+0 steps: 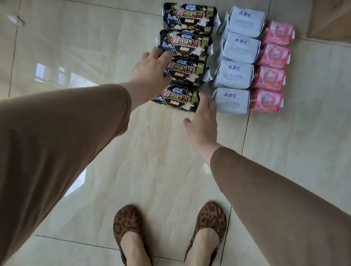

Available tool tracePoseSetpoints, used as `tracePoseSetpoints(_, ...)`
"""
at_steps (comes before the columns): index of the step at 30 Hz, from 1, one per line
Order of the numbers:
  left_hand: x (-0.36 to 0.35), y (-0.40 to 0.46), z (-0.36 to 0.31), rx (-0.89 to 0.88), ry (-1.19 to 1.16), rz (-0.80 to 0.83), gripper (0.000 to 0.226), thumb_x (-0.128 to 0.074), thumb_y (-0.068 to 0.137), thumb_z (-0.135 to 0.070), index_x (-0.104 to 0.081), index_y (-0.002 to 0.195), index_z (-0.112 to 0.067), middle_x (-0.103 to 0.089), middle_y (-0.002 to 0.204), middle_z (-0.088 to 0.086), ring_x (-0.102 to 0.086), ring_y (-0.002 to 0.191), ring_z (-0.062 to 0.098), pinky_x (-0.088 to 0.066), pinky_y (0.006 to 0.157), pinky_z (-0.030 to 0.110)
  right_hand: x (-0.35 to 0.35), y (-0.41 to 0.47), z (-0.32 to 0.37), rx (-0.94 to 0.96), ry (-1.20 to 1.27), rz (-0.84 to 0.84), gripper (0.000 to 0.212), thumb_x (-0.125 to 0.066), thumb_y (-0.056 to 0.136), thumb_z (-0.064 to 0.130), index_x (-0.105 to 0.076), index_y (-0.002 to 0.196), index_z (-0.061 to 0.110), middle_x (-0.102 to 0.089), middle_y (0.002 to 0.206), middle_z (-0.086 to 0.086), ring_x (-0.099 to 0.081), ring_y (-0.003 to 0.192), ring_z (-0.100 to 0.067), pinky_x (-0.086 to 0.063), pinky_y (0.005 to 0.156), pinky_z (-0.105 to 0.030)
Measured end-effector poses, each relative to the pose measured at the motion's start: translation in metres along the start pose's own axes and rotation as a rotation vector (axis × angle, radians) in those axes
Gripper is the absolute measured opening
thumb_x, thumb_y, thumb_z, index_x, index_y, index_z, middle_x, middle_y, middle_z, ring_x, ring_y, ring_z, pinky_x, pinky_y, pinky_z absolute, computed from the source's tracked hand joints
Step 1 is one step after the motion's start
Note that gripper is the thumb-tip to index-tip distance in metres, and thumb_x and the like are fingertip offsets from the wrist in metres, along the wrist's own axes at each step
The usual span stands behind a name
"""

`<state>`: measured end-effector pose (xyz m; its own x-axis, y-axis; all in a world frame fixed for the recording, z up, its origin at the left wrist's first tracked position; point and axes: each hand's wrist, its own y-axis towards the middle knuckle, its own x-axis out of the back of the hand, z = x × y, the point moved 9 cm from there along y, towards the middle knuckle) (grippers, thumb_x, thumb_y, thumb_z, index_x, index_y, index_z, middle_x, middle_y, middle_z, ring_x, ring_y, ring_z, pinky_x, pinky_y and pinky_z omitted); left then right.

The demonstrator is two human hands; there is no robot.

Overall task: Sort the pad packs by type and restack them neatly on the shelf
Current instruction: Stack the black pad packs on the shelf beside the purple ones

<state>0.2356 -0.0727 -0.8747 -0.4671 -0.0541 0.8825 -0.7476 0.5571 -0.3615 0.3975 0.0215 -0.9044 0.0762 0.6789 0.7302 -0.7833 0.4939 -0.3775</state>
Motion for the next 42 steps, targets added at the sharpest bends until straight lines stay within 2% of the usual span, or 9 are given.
tracePoseSetpoints(4, -0.015, 0.013, 0.004, 0.048, -0.011, -0.002, 0.067, -0.063, 0.083, -0.01, -0.035, 0.143, -0.025, -0.034, 0.14, 0.009, -0.045, 0.119, 0.035, -0.048, 0.094, 0.045, -0.02, 0.008, -0.007, 0.004, 0.012, -0.02, 0.078, -0.075, 0.077, 0.011, -0.038, 0.145, 0.014, -0.038, 0.141, -0.014, -0.033, 0.136, -0.031, -0.04, 0.107, -0.038)
tracePoseSetpoints(10, -0.031, 0.02, 0.01, 0.074, 0.002, 0.013, 0.074, -0.077, 0.078, -0.013, -0.038, 0.141, -0.019, -0.043, 0.135, 0.008, -0.054, 0.112, 0.037, -0.049, 0.087, 0.046, -0.035, 0.01, -0.01, 0.033, 0.019, -0.025, 0.049, -0.077, 0.075, 0.017, -0.053, 0.118, 0.014, -0.045, 0.119, -0.007, -0.045, 0.113, -0.026, -0.052, 0.071, -0.037)
tracePoseSetpoints(18, 0.036, -0.048, 0.018, 0.111, -0.092, 0.103, 0.045, -0.073, 0.083, -0.028, -0.054, 0.121, -0.015, -0.055, 0.11, 0.011, -0.057, 0.095, 0.034, -0.048, 0.078, 0.04, 0.035, -0.052, 0.003, -0.001, 0.224, 0.23, 0.045, -0.079, 0.071, 0.036, -0.045, 0.1, 0.03, -0.069, 0.09, 0.013, -0.064, 0.075, -0.003, -0.043, 0.055, -0.017)
tracePoseSetpoints(21, 0.105, -0.087, 0.007, 0.132, -0.188, 0.099, 0.039, -0.073, 0.084, -0.024, -0.058, 0.119, -0.014, -0.056, 0.108, 0.011, -0.056, 0.093, 0.03, -0.041, 0.071, 0.034, 0.099, -0.085, 0.04, -0.054, 0.326, 0.289, 0.052, -0.085, 0.064, 0.036, -0.046, 0.099, 0.035, -0.07, 0.092, 0.016, -0.066, 0.076, 0.004, -0.052, 0.061, -0.017)
tracePoseSetpoints(25, 0.228, -0.141, -0.024, 0.104, -0.244, 0.075, 0.036, -0.071, 0.084, -0.02, -0.06, 0.118, -0.014, -0.055, 0.105, 0.011, -0.055, 0.088, 0.028, -0.039, 0.069, 0.032, 0.205, -0.124, 0.118, -0.1, 0.504, 0.317, 0.056, -0.089, 0.058, 0.027, -0.058, 0.104, 0.028, -0.069, 0.104, 0.008, -0.071, 0.096, -0.026, -0.063, 0.07, -0.043)
tracePoseSetpoints(30, 0.415, -0.205, -0.072, 0.01, -0.264, -0.046, 0.033, -0.069, 0.085, -0.021, -0.061, 0.117, -0.019, -0.057, 0.102, 0.004, -0.059, 0.087, 0.027, -0.041, 0.068, 0.031, 0.361, -0.173, 0.248, -0.006, 0.555, 0.281, 0.054, -0.09, 0.069, 0.017, -0.063, 0.095, 0.056, -0.071, 0.093, 0.03, -0.067, 0.089, -0.001, -0.05, 0.072, -0.012)
tracePoseSetpoints(35, 0.593, -0.255, -0.122, -0.114, -0.284, -0.211, 0.039, -0.075, 0.082, -0.027, -0.063, 0.118, -0.019, -0.056, 0.11, 0.003, -0.06, 0.092, 0.025, -0.051, 0.079, 0.038, 0.496, -0.214, 0.362, 0.1, 0.57, 0.261, 0.062, -0.088, 0.071, 0.015, -0.061, 0.125, 0.027, -0.075, 0.112, 0.002, -0.071, 0.105, -0.016, -0.056, 0.093, -0.032)
tracePoseSetpoints(39, 0.711, -0.274, -0.162, -0.26, -0.241, -0.347, 0.043, -0.075, 0.083, -0.038, -0.062, 0.121, -0.022, -0.056, 0.109, -0.002, -0.058, 0.087, 0.019, -0.046, 0.073, 0.032, 0.584, -0.224, 0.431, 0.21, 0.544, 0.183, 0.053, -0.09, 0.065, 0.028, -0.065, 0.111, 0.042, -0.075, 0.111, 0.007, -0.069, 0.108, -0.015, -0.049, 0.103, -0.04)
tracePoseSetpoints(42, 0.781, -0.264, -0.189, -0.333, -0.214, -0.432, 0.046, -0.074, 0.083, -0.04, -0.06, 0.122, -0.019, -0.055, 0.109, -0.001, -0.055, 0.088, 0.016, -0.046, 0.077, 0.031, 0.638, -0.211, 0.468, 0.295, 0.582, 0.113, 0.053, -0.089, 0.064, 0.027, -0.067, 0.111, 0.032, -0.075, 0.113, 0.001, -0.068, 0.11, -0.02, -0.05, 0.104, -0.043)
